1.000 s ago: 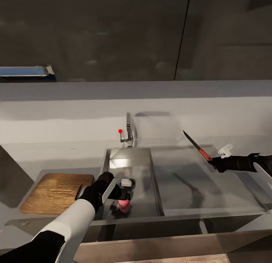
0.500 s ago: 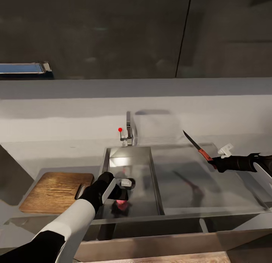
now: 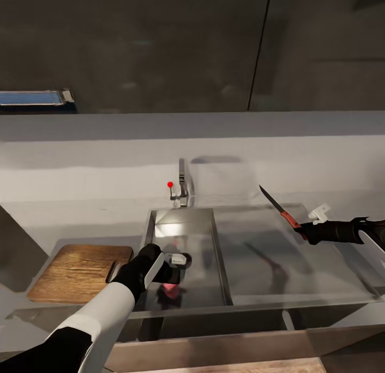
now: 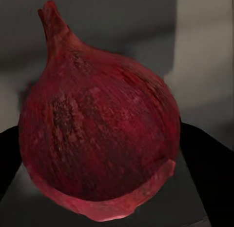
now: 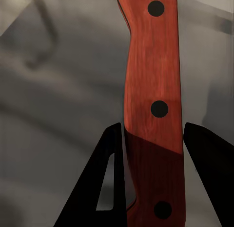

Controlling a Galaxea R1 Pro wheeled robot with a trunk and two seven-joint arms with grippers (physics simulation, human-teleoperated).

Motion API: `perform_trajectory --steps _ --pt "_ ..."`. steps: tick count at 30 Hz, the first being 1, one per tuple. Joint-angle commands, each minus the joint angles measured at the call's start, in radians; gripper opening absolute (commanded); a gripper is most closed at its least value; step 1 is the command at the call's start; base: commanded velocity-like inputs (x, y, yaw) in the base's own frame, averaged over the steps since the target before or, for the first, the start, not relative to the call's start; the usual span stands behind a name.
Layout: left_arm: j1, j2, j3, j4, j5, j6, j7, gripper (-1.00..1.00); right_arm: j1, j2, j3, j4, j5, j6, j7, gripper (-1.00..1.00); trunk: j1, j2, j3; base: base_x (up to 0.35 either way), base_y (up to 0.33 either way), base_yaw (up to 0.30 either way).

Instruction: In the kitchen, take the Vidalia onion out of the sink, dice it on the chopping board with the paring knife, put the diced onion into the bowl on the countertop, then place both the paring knife and the chopping board into the sink.

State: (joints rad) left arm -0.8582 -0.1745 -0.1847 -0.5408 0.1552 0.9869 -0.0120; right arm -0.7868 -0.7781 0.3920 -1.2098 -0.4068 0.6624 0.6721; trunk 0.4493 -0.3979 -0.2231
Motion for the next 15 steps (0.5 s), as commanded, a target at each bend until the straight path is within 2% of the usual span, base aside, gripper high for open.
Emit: perform_trajectory --steps 1,11,15 --pt "-0.001 0.0 -0.001 -0.001 -0.001 0.004 -0.002 -1.0 -0.002 -0.001 0.002 0.0 -0.007 0.006 -0.002 -1.0 0.001 -0.002 -0.001 0.0 0.0 0.0" --pt "-0.001 0.0 -0.002 -0.013 -0.001 0.002 -0.003 -1.0 -0.002 -0.001 0.002 -0.001 -0.007 0.006 -0.002 -1.0 0.001 -0.002 0.015 0.0 0.0 0.0" --pt "0.0 0.0 -0.004 -0.067 -0.001 0.002 -0.003 -1.0 -0.002 -0.001 0.002 0.0 -0.006 0.007 -0.002 -1.0 0.001 -0.002 0.021 0.0 0.0 0.0"
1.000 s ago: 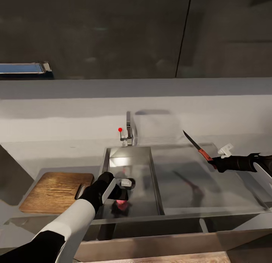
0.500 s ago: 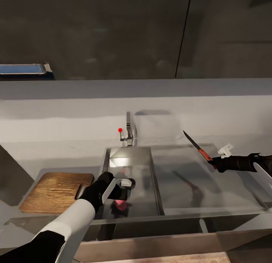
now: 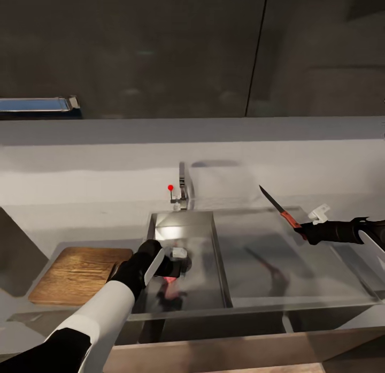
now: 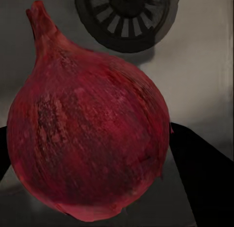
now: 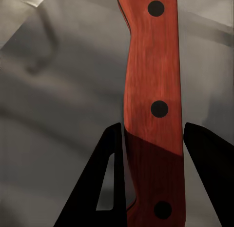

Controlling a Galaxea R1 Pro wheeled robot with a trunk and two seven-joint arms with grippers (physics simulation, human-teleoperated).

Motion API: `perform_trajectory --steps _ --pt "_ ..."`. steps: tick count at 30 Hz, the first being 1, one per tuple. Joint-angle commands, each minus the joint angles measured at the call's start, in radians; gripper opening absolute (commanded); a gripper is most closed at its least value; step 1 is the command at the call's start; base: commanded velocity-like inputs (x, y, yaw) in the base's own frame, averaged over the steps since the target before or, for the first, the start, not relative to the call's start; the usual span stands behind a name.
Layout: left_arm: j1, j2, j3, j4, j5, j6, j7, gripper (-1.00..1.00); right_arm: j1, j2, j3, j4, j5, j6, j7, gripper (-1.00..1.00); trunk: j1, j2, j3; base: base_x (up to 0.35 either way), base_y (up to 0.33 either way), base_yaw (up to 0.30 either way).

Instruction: In the kitchen, take the Vidalia onion out of the sink, dice it on the chopping board with the paring knife, put the diced onion into the bowl on the countertop, then place both the paring knife and the chopping board into the sink.

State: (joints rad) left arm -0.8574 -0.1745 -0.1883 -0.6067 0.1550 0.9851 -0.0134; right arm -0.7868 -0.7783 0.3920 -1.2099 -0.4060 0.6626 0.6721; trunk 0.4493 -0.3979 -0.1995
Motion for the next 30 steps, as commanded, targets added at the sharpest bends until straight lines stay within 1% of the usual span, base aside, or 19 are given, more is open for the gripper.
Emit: perform_trajectory --steps 1,6,8,12,15,16,17,20,23,25,27,28,29,30 --pt "-0.001 0.0 -0.001 -0.006 -0.001 0.004 -0.002 -1.0 -0.002 -0.001 0.002 0.0 -0.007 0.007 -0.002 -1.0 0.001 -0.002 -0.001 0.0 0.0 0.0" --pt "0.001 0.0 -0.005 -0.093 0.0 0.007 -0.004 -1.0 -0.002 -0.001 0.002 0.001 -0.007 0.008 -0.002 -1.0 0.001 -0.002 0.007 0.0 0.0 0.0" --pt "0.001 0.0 -0.006 -0.115 0.0 0.007 -0.005 -1.0 -0.002 -0.001 0.002 0.001 -0.007 0.008 -0.002 -1.0 0.001 -0.002 0.011 0.0 0.0 0.0" --pt "0.001 0.0 -0.015 -0.196 0.0 0.007 -0.019 -1.0 -0.002 -0.001 0.002 0.001 -0.007 0.008 -0.002 -1.0 0.001 -0.002 0.016 0.0 0.0 0.0" --pt "0.003 0.0 -0.018 -0.215 0.0 -0.002 -0.037 -1.0 -0.002 -0.001 0.002 0.001 -0.007 0.008 -0.002 -1.0 0.001 -0.002 0.02 0.0 0.0 0.0" --pt "0.005 0.0 -0.019 -0.218 0.0 -0.047 -0.042 -1.0 -0.002 -0.001 0.002 0.001 -0.007 0.008 -0.002 -1.0 0.001 -0.002 0.021 0.0 0.0 0.0" --pt "0.01 0.0 -0.02 -0.219 0.0 -0.117 -0.045 -1.0 -0.002 -0.001 0.002 0.001 -0.008 0.008 -0.002 -1.0 0.001 -0.002 0.022 0.0 0.0 0.0" --pt "0.025 0.0 -0.031 -0.219 0.0 -0.184 -0.05 -1.0 -0.002 -0.001 0.002 0.001 -0.008 0.008 -0.002 -1.0 0.001 -0.002 0.025 0.0 0.0 0.0" --pt "0.041 0.0 -0.064 -0.219 0.0 -0.212 -0.052 -1.0 -0.002 -0.001 0.001 0.001 -0.008 0.008 -0.002 -1.0 0.001 -0.002 0.027 0.0 0.0 0.0" --pt "0.062 0.0 -0.07 -0.221 0.0 -0.225 -0.054 -1.0 -0.002 -0.001 0.001 0.001 -0.008 0.008 -0.001 -1.0 0.001 -0.002 0.028 0.0 0.0 0.0" --pt "0.09 0.01 -0.072 -0.225 0.0 -0.252 -0.057 -1.0 -0.002 -0.001 0.0 0.001 -0.008 0.008 -0.001 -1.0 0.001 -0.002 0.029 0.0 0.0 0.0" --pt "0.118 0.024 -0.075 -0.229 0.0 -0.33 -0.066 -1.0 -0.002 -0.001 -0.001 0.001 -0.008 0.009 -0.002 -1.0 0.001 -0.002 0.029 0.0 0.0 0.0" --pt "0.124 0.028 -0.075 -0.228 0.0 -0.355 -0.074 -1.0 -0.002 -0.001 -0.002 0.001 -0.008 0.009 -0.002 -1.0 0.001 -0.002 0.029 0.0 0.0 0.0" --pt "0.128 0.03 -0.075 -0.228 0.0 -0.364 -0.078 -1.0 -0.002 -0.001 -0.002 0.001 -0.008 0.009 -0.002 -1.0 0.001 -0.002 0.029 0.0 0.0 0.0"
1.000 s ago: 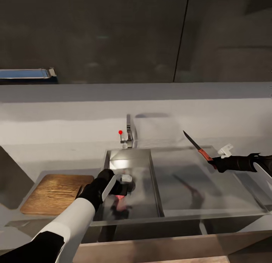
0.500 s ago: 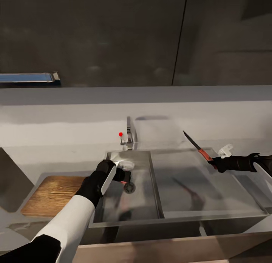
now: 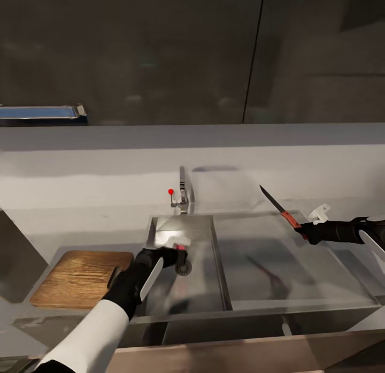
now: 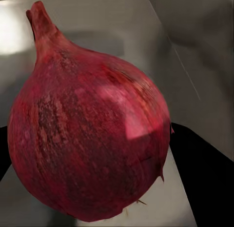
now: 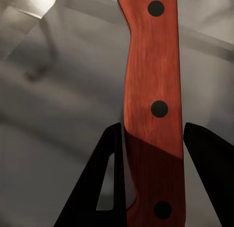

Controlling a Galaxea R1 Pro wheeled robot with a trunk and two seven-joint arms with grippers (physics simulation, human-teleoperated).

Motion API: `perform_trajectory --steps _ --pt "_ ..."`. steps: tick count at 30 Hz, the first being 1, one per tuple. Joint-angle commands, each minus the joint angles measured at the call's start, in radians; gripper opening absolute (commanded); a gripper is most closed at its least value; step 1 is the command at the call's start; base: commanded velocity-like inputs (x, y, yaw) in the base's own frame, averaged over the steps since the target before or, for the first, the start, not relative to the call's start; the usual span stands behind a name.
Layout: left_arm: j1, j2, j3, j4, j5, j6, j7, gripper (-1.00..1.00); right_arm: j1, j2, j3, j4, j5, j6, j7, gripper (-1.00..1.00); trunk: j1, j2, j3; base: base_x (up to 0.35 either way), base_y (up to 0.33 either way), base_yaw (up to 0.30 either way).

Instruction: In the kitchen, take the Vidalia onion out of the sink, dice it on the chopping board with the paring knife, put the diced onion into the bowl on the countertop, then place both the paring knife and the chopping board into the sink.

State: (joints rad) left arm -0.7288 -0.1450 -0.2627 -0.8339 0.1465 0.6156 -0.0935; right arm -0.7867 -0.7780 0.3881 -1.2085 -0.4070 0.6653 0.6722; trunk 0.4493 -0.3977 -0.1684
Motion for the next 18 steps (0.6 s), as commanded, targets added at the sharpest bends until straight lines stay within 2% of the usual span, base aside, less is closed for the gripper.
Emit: perform_trajectory --steps 1,6,8,10,11,12,14,15,16,17,18 --pt "0.008 0.003 -0.001 -0.001 0.008 -0.008 -0.005 -1.0 -0.002 -0.001 0.002 0.0 -0.007 0.007 -0.002 -1.0 0.001 -0.002 -0.002 0.0 0.0 0.0" --pt "0.053 0.006 -0.002 -0.014 0.008 -0.042 -0.028 -1.0 -0.002 -0.001 0.002 0.0 -0.007 0.012 -0.002 -1.0 0.001 -0.002 -0.002 0.0 0.0 0.0" --pt "0.101 0.015 -0.001 -0.077 0.008 -0.069 -0.038 -1.0 -0.002 -0.001 0.002 0.0 -0.007 0.036 -0.002 -1.0 0.001 -0.002 -0.002 0.0 0.0 0.0" --pt "0.157 0.051 -0.002 -0.198 0.008 -0.077 -0.05 -1.0 -0.002 -0.001 0.002 -0.001 -0.007 0.053 -0.002 -1.0 0.001 -0.002 -0.002 0.0 0.0 0.0" --pt "0.189 0.08 -0.002 -0.274 0.009 -0.078 -0.06 -1.0 -0.002 -0.001 0.002 0.0 -0.007 0.058 -0.002 -1.0 0.001 -0.002 -0.002 0.0 0.0 0.0" --pt "0.238 0.121 -0.003 -0.383 0.009 -0.074 -0.08 -1.0 -0.002 -0.001 0.002 0.0 -0.007 0.062 -0.002 -1.0 0.001 -0.002 -0.002 0.0 0.0 0.0" --pt "0.28 0.158 -0.003 -0.496 0.01 -0.038 -0.106 -1.0 -0.002 -0.001 0.002 0.0 -0.007 0.064 -0.003 -1.0 0.001 -0.002 -0.002 0.0 0.0 0.0" --pt "0.303 0.183 -0.003 -0.568 0.01 0.001 -0.118 -1.0 -0.002 -0.001 0.002 0.0 -0.007 0.065 -0.003 -1.0 0.001 -0.002 -0.002 0.0 0.0 0.0" --pt "0.312 0.191 -0.003 -0.592 0.01 0.011 -0.12 -1.0 -0.002 -0.001 0.002 0.0 -0.007 0.065 -0.003 -1.0 0.001 -0.002 -0.002 0.0 0.0 0.0" --pt "0.347 0.213 -0.004 -0.675 0.01 0.035 -0.128 -1.0 -0.002 -0.001 0.003 0.0 -0.007 0.065 -0.004 -1.0 0.001 -0.002 -0.002 0.0 0.0 0.0" --pt "0.353 0.216 -0.004 -0.689 0.01 0.038 -0.129 -1.0 -0.002 -0.001 0.003 0.0 -0.007 0.065 -0.004 -1.0 0.001 -0.002 -0.002 0.0 0.0 0.0"
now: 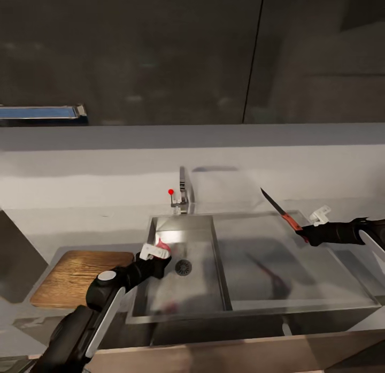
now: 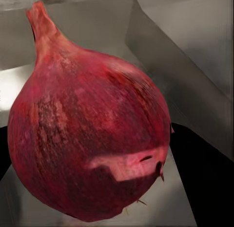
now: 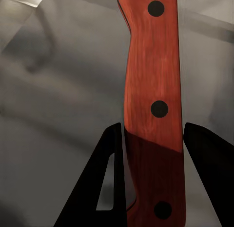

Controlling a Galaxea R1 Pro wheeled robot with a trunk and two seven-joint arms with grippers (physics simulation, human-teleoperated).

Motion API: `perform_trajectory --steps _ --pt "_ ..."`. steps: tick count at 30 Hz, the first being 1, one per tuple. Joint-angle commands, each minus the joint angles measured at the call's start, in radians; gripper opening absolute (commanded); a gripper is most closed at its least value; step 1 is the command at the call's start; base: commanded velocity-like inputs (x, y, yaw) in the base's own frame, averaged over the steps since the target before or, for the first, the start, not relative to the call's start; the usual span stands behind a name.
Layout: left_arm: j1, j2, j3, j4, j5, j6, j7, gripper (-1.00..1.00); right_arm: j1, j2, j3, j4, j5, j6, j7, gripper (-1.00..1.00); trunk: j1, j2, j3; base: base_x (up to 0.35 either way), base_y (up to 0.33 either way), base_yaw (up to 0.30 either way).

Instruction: In the kitchen, take the Vidalia onion out of the sink, dice it on the chopping board with the paring knife, put the diced onion into the bowl on the countertop, then place both the paring knife and the chopping board into the sink.

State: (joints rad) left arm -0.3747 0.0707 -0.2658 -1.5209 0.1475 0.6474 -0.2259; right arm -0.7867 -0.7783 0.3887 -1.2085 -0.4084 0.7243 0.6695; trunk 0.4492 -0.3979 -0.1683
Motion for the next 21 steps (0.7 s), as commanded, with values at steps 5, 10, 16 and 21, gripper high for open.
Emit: perform_trajectory --steps 5,10,16,21 --pt "0.022 0.015 -0.001 -0.06 0.013 0.019 -0.018 -1.0 -0.002 -0.001 0.001 -0.001 -0.006 0.007 -0.002 -1.0 0.001 -0.002 -0.002 0.0 0.0 0.0" --pt "0.023 0.017 0.001 -0.067 0.013 0.018 -0.1 -1.0 -0.002 -0.001 -0.002 0.0 -0.006 0.007 -0.002 -1.0 0.001 -0.002 -0.002 0.0 0.0 0.0" --pt "0.023 0.003 0.041 -0.068 0.014 0.017 -0.21 -1.0 -0.002 -0.001 -0.002 0.0 -0.006 0.006 -0.002 -1.0 0.001 -0.002 -0.002 0.0 0.0 0.0" --pt "0.023 -0.034 0.045 -0.07 0.014 0.005 -0.257 -1.0 -0.002 -0.001 -0.003 0.0 -0.006 0.006 -0.001 -1.0 0.001 -0.002 0.002 0.0 0.0 -0.097"
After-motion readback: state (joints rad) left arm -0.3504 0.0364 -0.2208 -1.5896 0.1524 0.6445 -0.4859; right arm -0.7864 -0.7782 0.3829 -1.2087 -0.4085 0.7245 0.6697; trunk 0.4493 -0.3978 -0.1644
